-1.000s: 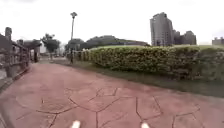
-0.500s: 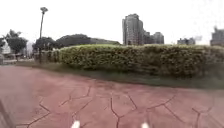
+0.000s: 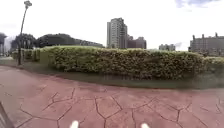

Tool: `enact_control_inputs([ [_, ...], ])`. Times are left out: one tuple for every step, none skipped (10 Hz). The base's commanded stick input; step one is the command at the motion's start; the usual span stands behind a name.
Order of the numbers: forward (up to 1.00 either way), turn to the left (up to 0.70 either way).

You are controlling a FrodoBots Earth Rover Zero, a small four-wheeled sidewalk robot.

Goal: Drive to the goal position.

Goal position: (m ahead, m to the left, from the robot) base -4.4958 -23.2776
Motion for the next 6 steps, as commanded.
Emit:
enact_control_inputs([
  [0.0,-0.45],
  [0.0,-0.45],
  [0.0,-0.45],
  [0.0,-0.45],
  [0.0,-0.45],
  [0.0,-0.45],
])
